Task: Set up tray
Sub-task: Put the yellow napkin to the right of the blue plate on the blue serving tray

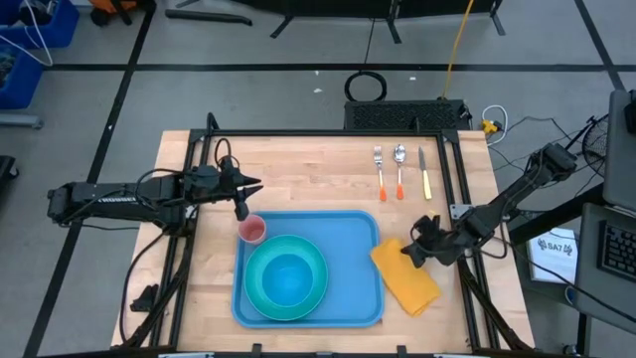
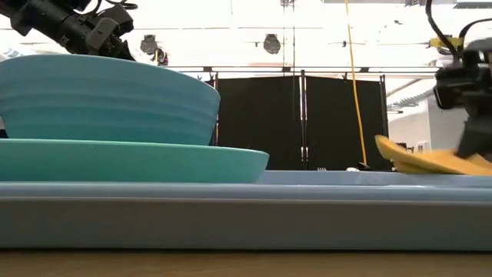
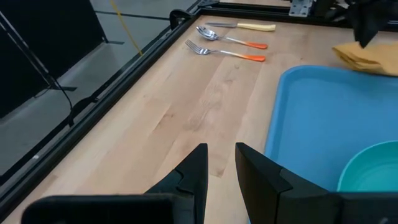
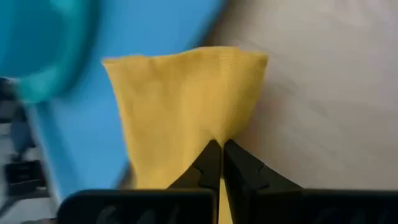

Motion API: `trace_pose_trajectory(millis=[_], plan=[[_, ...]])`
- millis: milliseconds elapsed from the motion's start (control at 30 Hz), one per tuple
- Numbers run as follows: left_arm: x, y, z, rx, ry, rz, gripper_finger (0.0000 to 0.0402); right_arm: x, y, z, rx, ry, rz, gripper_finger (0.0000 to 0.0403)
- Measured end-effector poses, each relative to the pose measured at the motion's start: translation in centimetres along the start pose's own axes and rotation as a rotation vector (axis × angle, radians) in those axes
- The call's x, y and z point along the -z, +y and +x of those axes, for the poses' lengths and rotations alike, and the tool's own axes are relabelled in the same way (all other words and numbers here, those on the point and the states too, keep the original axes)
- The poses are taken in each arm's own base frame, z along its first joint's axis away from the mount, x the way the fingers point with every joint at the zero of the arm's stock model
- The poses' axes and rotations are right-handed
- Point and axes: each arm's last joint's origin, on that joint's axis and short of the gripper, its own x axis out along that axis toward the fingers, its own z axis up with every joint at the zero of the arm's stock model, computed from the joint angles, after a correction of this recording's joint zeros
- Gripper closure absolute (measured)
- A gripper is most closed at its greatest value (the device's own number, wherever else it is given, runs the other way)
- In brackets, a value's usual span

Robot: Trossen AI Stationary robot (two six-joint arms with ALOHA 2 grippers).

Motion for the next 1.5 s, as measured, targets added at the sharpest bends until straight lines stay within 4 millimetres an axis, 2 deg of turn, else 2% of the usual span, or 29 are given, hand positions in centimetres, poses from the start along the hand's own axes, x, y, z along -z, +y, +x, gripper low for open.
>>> trace_pose_trajectory(millis=[400,567,733,1133,1400,1500], plan=[[0.0,0.0,0.0,-0.007,0.0,-0.011,0.0314,-1.1,2.2,-0.3,-0.208,-0.106,-0.076,0.0402],[0.0,0.0,0.0,-0.007,0.0,-0.012,0.0314,-1.0,1.1,0.0,-0.095,-0.074,-0.071,0.0403],[0.0,0.0,0.0,-0.007,0.001,-0.015,0.0314,-1.1,0.4,-0.1,-0.028,-0.113,-0.076,0.0403],[0.1,0.0,0.0,-0.007,0.005,-0.022,0.0314,-0.6,-3.6,-0.8,0.361,-0.002,0.027,0.0403],[0.1,0.0,0.0,-0.008,0.005,-0.023,0.0314,-0.5,-3.6,-0.9,0.366,0.049,0.068,0.0402],[0.1,0.0,0.0,-0.008,0.005,-0.017,0.0314,-0.3,-3.6,-0.8,0.359,0.087,0.069,0.0387]])
